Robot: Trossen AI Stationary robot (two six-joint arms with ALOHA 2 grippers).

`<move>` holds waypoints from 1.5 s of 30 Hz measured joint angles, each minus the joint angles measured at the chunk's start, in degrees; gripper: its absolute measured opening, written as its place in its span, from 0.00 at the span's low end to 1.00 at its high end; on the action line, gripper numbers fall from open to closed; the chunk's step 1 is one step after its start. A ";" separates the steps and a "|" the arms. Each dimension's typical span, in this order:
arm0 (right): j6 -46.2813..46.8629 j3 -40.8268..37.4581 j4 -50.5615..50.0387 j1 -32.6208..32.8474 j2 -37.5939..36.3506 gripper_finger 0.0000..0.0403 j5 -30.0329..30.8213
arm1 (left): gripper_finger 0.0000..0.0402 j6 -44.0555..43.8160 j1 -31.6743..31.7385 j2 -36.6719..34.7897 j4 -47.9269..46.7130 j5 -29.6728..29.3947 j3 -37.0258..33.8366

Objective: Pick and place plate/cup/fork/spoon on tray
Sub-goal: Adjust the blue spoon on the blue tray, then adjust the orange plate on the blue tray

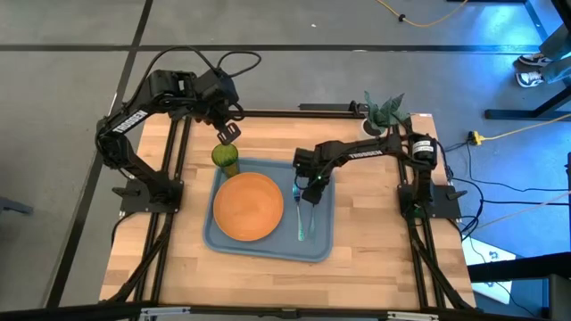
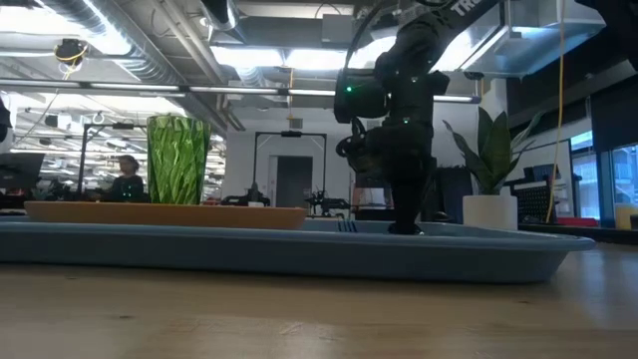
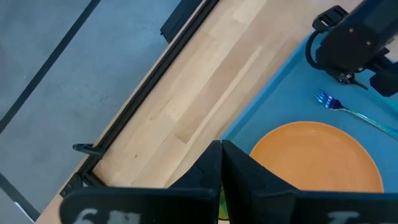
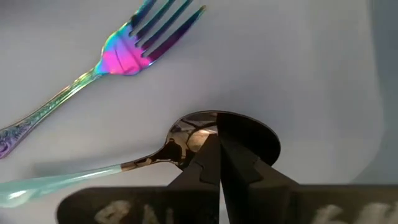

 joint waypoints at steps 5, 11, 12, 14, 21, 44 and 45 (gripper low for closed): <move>-1.66 0.80 -0.90 -0.19 0.00 0.00 -0.24 | 0.00 -0.01 0.00 0.00 -0.01 0.00 0.00; -3.32 5.73 -2.16 0.22 -0.46 0.01 -0.14 | 0.00 0.00 0.00 0.00 -0.02 0.00 0.00; -3.44 6.77 -2.68 0.23 -0.60 0.01 -0.13 | 0.00 0.00 0.00 0.00 -0.02 0.00 0.00; -4.31 9.24 -3.89 0.28 -0.63 0.01 -0.19 | 0.00 0.00 0.00 0.00 -0.02 0.00 0.00; -10.52 13.14 6.66 1.41 -0.53 0.01 -6.90 | 0.00 0.00 0.00 0.00 -0.02 0.00 0.00; -17.17 13.00 19.82 5.76 8.04 0.00 -13.90 | 0.00 -1.64 0.00 0.00 -0.02 0.04 0.00; -17.25 13.00 20.30 5.84 8.50 0.00 -13.64 | 0.00 -1.70 0.00 0.00 -0.02 0.06 0.00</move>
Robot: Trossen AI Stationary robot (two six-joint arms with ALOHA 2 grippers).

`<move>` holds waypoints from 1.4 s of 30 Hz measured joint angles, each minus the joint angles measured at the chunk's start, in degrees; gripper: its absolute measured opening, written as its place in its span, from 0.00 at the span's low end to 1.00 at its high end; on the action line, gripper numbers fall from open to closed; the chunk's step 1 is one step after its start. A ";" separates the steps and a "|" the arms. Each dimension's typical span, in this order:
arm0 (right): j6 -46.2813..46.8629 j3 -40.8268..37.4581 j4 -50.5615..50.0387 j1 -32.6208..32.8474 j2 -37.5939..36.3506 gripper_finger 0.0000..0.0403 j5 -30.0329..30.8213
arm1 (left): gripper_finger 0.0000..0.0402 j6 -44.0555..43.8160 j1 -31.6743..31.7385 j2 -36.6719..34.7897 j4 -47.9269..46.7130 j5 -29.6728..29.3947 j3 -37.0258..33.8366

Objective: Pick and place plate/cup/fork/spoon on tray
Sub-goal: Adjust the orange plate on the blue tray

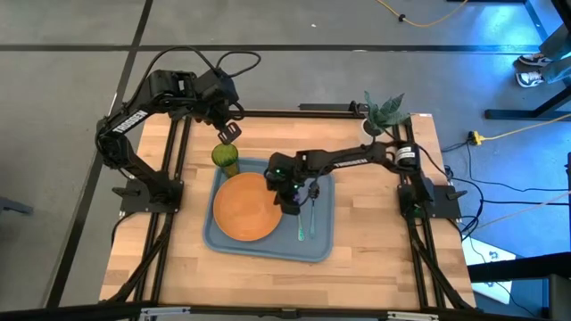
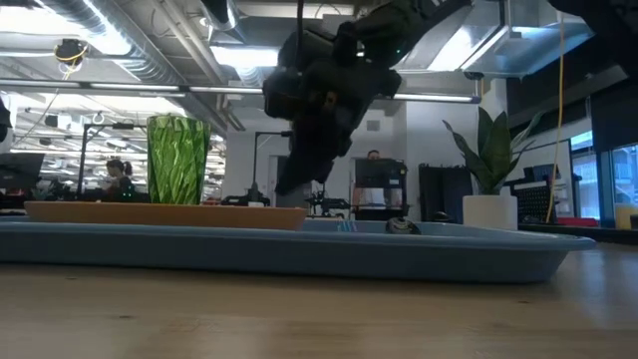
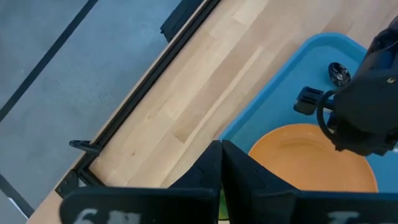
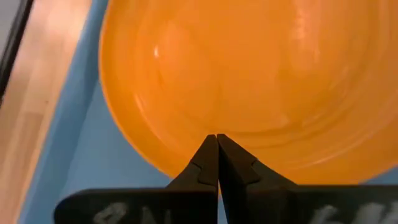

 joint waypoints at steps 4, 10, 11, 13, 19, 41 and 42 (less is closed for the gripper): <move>0.54 0.00 0.77 0.16 0.83 0.00 1.07 | 0.00 -0.05 0.00 0.00 0.00 0.07 0.00; 0.57 0.00 -0.44 0.16 0.83 0.00 1.34 | 0.00 -1.06 0.00 0.00 0.00 0.11 0.00; 0.57 0.00 -0.78 0.16 0.83 0.00 1.51 | 0.00 -1.34 0.00 0.00 0.00 0.11 0.00; 0.55 0.00 -1.42 0.16 0.83 0.00 1.60 | 0.00 -1.36 0.00 0.00 -0.01 0.15 0.00; -0.31 0.02 -2.31 0.16 2.04 0.00 1.65 | 0.00 -1.37 0.00 0.00 0.00 0.18 0.00; -2.07 0.87 -16.79 -0.15 1.47 0.00 4.59 | 0.00 -1.36 0.00 -0.02 0.00 0.18 0.00; -2.52 1.33 -17.84 -0.16 1.47 0.00 4.64 | 0.00 -1.36 0.00 -0.02 0.00 0.18 0.00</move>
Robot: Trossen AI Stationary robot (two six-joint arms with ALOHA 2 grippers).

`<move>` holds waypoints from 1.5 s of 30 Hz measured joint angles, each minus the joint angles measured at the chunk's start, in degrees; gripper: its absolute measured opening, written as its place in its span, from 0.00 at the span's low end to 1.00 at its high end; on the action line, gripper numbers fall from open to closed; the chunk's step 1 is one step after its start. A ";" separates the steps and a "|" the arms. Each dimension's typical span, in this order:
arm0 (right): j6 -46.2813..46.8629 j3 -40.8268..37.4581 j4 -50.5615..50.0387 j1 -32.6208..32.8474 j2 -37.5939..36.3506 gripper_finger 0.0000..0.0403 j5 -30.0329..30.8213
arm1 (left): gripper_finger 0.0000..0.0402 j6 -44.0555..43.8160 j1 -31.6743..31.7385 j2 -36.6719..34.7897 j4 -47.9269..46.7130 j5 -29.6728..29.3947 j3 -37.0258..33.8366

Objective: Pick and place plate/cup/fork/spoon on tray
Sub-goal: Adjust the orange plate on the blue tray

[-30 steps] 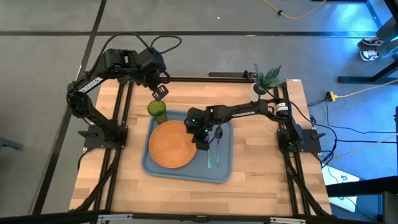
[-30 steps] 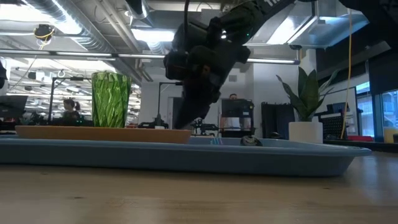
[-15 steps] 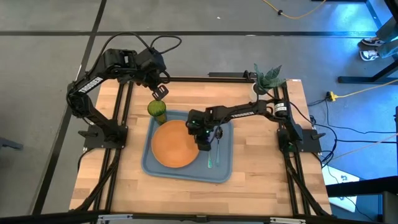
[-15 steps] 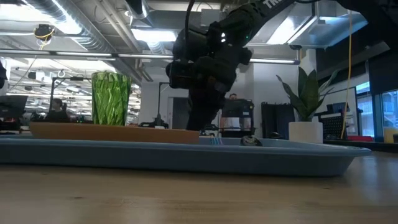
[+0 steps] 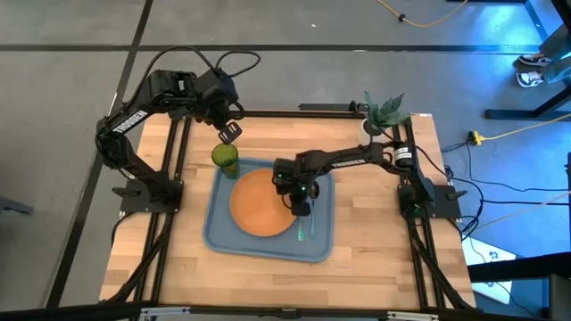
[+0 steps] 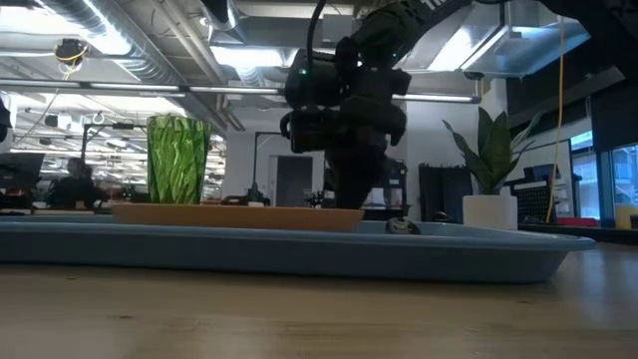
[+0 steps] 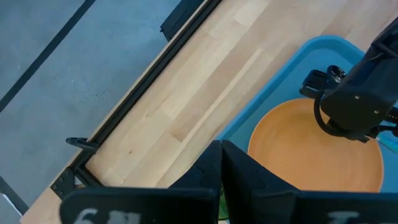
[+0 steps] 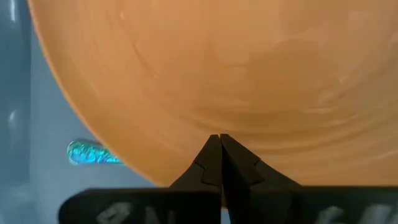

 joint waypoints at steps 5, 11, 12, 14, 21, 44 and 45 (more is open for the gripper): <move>-2.09 4.05 -2.78 0.00 -0.12 0.00 0.09 | 0.00 0.00 0.00 0.00 0.00 0.00 0.00; -3.02 11.26 -6.78 -0.02 -0.20 0.00 0.09 | 0.00 0.00 -0.09 0.00 0.00 0.01 0.00; -3.11 12.73 -8.65 -0.10 -0.20 0.00 0.09 | 0.00 -0.02 -0.35 0.00 0.00 0.07 0.00; -3.46 15.32 -12.59 -0.30 -0.20 0.00 0.05 | 0.00 -0.10 -1.28 -0.15 0.01 0.06 0.00; -3.60 19.62 -24.70 -0.19 -3.04 0.00 5.75 | 0.00 -2.95 -8.23 -5.86 -0.07 0.15 -2.12; 9.70 -10.68 3.71 2.50 -8.51 0.00 -0.06 | 0.00 -20.72 -19.76 -22.60 0.33 -4.62 -26.86; 9.74 -10.84 3.39 2.51 -8.50 0.00 -0.08 | 0.00 -20.70 -19.76 -22.60 0.58 -4.61 -26.86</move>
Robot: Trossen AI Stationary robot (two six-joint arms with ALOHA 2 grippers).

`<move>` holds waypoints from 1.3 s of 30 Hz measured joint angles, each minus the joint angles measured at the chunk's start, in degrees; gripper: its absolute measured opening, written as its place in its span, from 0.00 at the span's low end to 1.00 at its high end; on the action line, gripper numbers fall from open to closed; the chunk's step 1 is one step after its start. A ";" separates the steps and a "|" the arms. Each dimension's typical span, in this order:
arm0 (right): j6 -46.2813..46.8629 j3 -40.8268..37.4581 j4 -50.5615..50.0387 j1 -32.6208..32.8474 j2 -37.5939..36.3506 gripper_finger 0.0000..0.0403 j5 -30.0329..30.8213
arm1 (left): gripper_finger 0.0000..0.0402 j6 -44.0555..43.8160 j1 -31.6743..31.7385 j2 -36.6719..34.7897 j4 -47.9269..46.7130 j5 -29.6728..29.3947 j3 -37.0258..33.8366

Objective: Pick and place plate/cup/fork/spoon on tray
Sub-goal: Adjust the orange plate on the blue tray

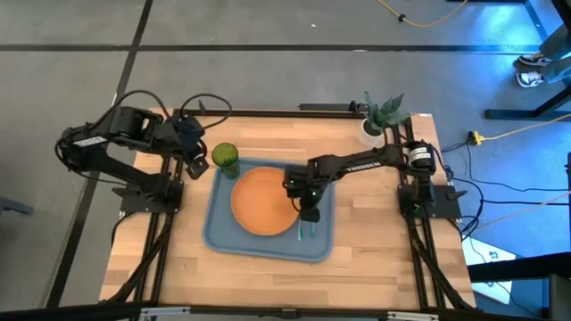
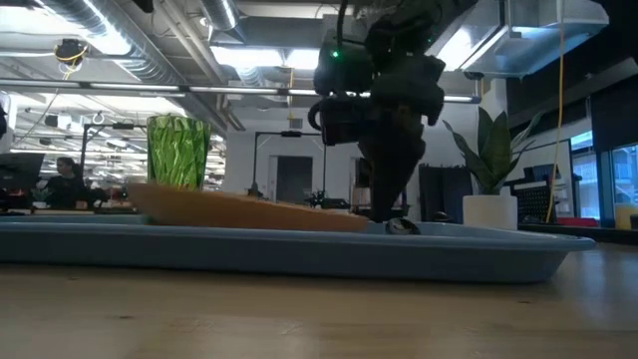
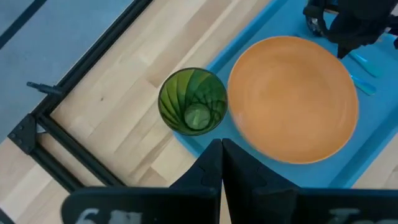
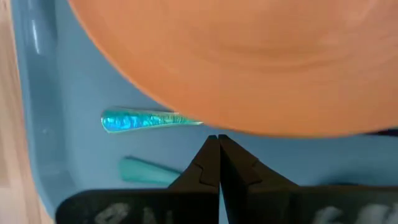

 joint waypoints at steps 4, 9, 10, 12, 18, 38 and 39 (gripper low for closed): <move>-0.19 1.34 -0.11 0.02 0.00 0.00 -1.18 | 0.00 -0.02 0.00 0.00 0.34 0.01 0.00; -2.10 3.65 0.37 -0.08 -0.17 0.00 -1.44 | 0.00 -0.04 0.00 0.00 0.34 0.04 0.00; -2.12 3.65 0.16 -0.17 -0.17 0.00 -1.46 | 0.00 -0.06 -0.02 0.00 0.34 0.07 0.00; -2.17 3.65 -0.91 -0.25 -0.17 0.00 -1.45 | 0.00 -0.17 -0.01 0.00 0.33 0.12 0.00; -2.18 3.65 -6.31 -0.29 -0.17 0.00 -1.79 | 0.00 -0.26 0.00 0.00 0.33 0.11 0.00; -4.69 0.13 4.07 -2.18 1.16 0.00 -6.97 | 0.00 -0.30 -0.02 0.01 0.31 0.57 0.00; -4.68 0.13 4.66 -2.33 1.38 0.00 -7.01 | 0.00 -0.30 -0.02 0.00 0.33 0.57 0.00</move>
